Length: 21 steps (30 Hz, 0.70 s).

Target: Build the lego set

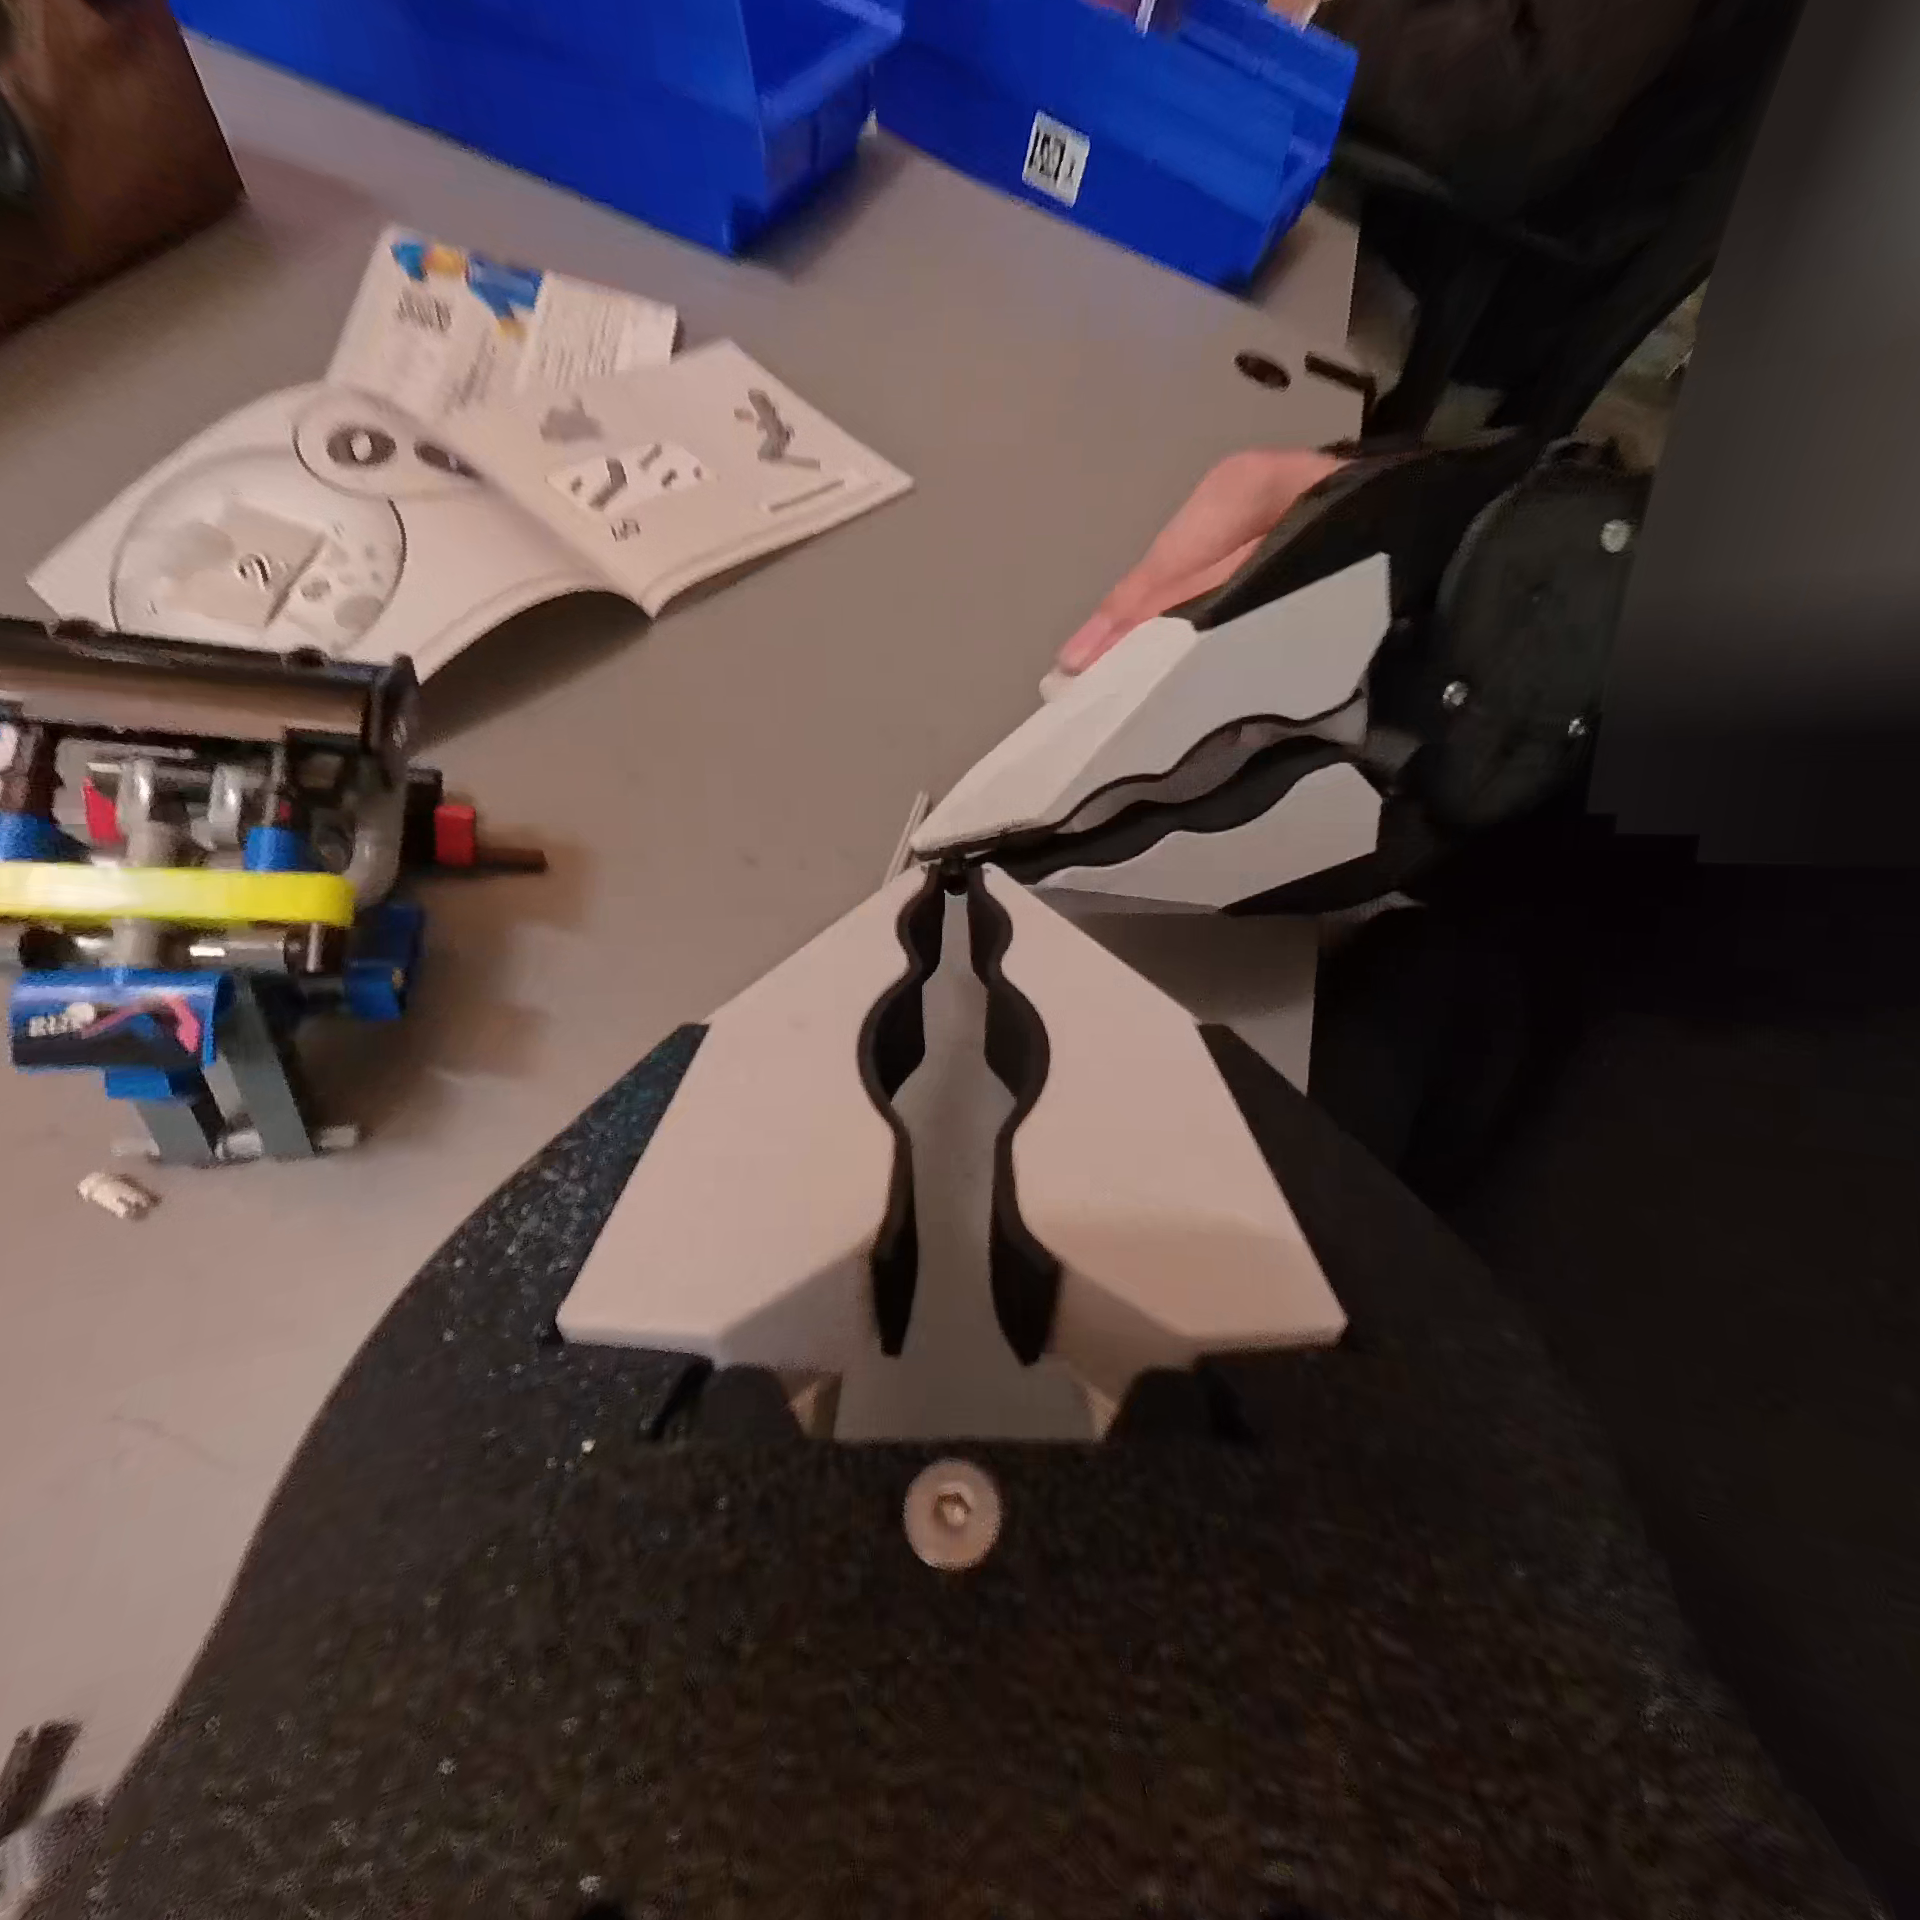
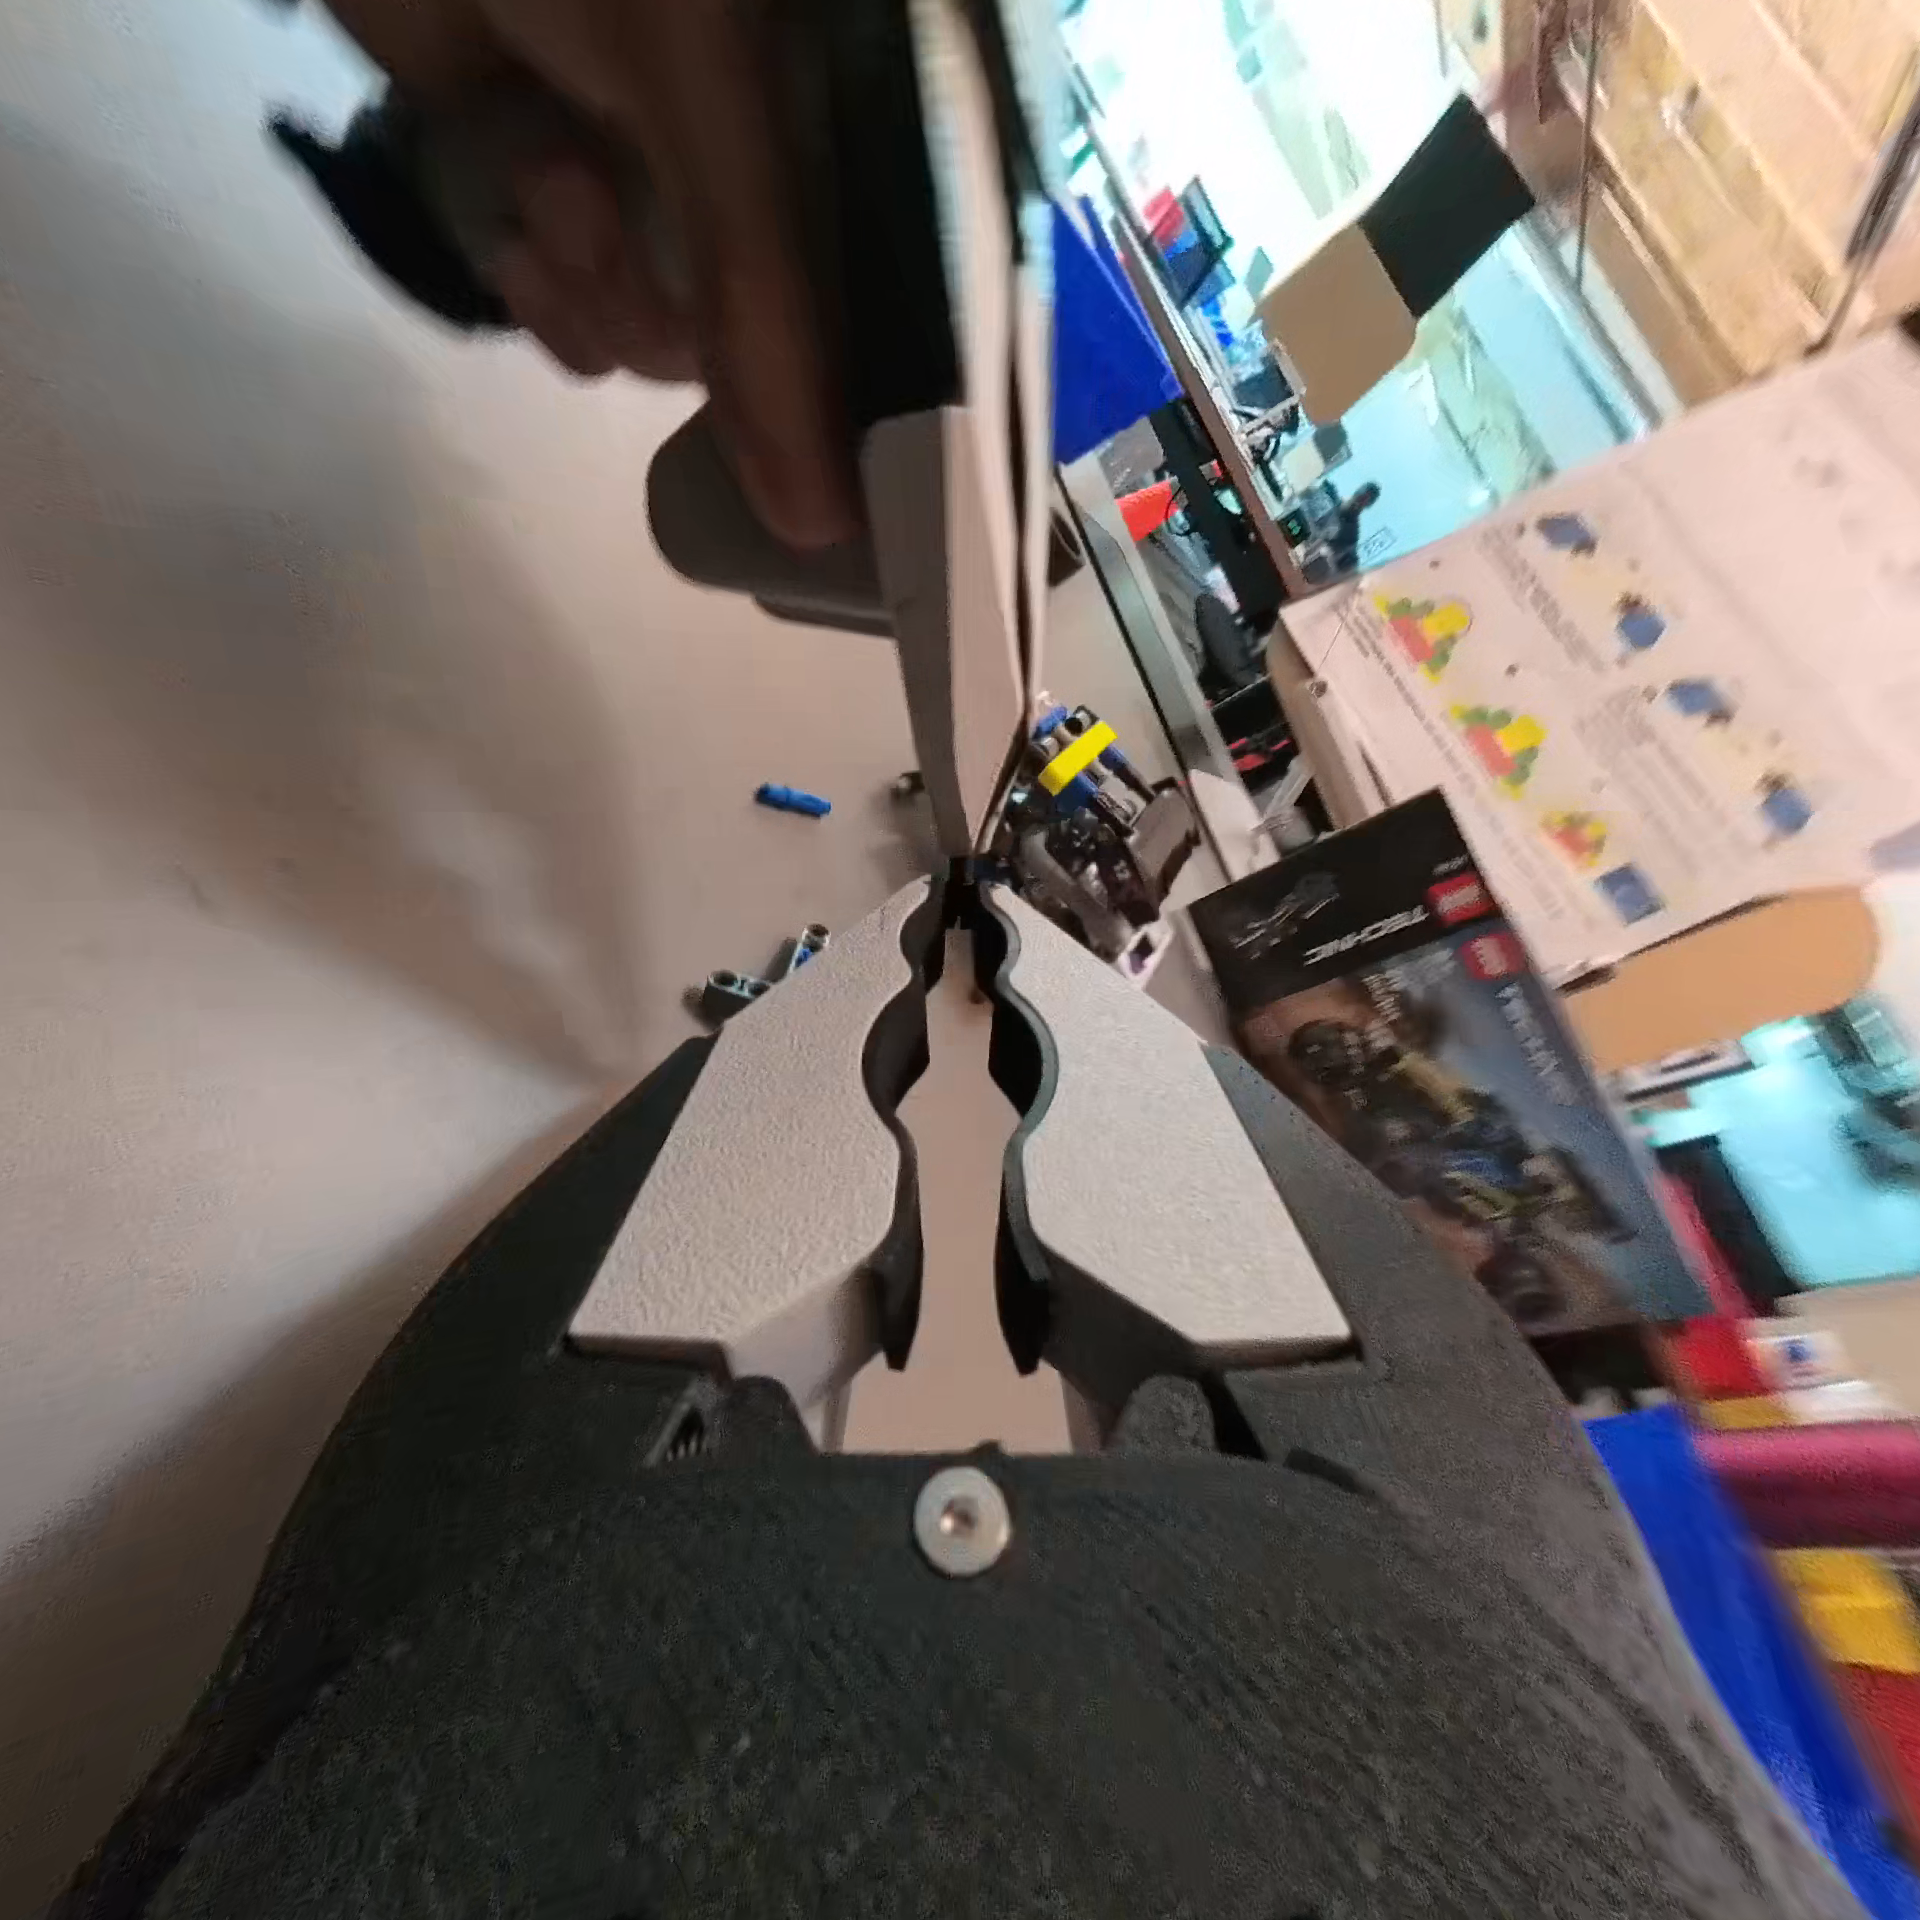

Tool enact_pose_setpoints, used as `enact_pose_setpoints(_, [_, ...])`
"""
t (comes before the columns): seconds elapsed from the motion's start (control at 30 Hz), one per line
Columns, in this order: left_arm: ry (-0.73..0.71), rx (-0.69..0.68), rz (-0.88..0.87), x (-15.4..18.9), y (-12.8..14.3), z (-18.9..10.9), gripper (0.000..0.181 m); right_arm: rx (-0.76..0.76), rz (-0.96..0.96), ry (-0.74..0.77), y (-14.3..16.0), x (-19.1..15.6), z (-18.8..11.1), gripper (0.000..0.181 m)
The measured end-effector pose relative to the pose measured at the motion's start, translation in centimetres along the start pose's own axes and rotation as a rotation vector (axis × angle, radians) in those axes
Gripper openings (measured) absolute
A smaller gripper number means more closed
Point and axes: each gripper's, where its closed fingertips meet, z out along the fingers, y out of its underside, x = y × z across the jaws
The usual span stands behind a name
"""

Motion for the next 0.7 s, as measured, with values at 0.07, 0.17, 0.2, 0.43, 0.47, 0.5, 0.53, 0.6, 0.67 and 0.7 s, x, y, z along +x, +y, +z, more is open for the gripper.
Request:
enact_pose_setpoints(0.07, [0.007,0.052,-0.002,-0.1,-0.6,0.0,0.001,0.029,0.152,-0.012,-0.1,0.5,0.0,0.003])
enact_pose_setpoints(0.17, [0.018,0.079,0.011,-0.3,-0.9,0.1,0.001,0.055,0.25,-0.028,0.0,0.6,0.1,0.003])
enact_pose_setpoints(0.2, [0.021,0.079,0.015,-0.3,-0.8,0.2,0.001,0.054,0.256,-0.03,0.1,0.6,0.1,0.002])
enact_pose_setpoints(0.43, [0.037,0.072,0.023,-0.7,-0.5,0.6,0.002,0.056,0.285,-0.048,0.5,0.3,0.4,0.003])
enact_pose_setpoints(0.47, [0.038,0.071,0.026,-0.8,-0.5,0.6,0.003,0.058,0.296,-0.052,0.6,0.3,0.5,0.003])
enact_pose_setpoints(0.5, [0.037,0.071,0.029,-0.9,-0.6,0.6,0.003,0.06,0.306,-0.048,0.6,0.5,0.4,0.003])
enact_pose_setpoints(0.53, [0.035,0.072,0.031,-0.9,-0.6,0.6,0.003,0.062,0.315,-0.046,0.7,0.6,0.4,0.003])
enact_pose_setpoints(0.6, [0.035,0.074,0.037,-1.1,-0.7,0.7,0.005,0.069,0.334,-0.049,0.7,0.7,0.4,0.003])
enact_pose_setpoints(0.67, [0.033,0.073,0.036,-1.2,-0.8,0.6,0.007,0.075,0.355,-0.046,0.8,0.9,0.4,0.003])
enact_pose_setpoints(0.7, [0.032,0.072,0.038,-1.3,-0.8,0.6,0.009,0.079,0.37,-0.05,0.8,0.9,0.3,0.003])
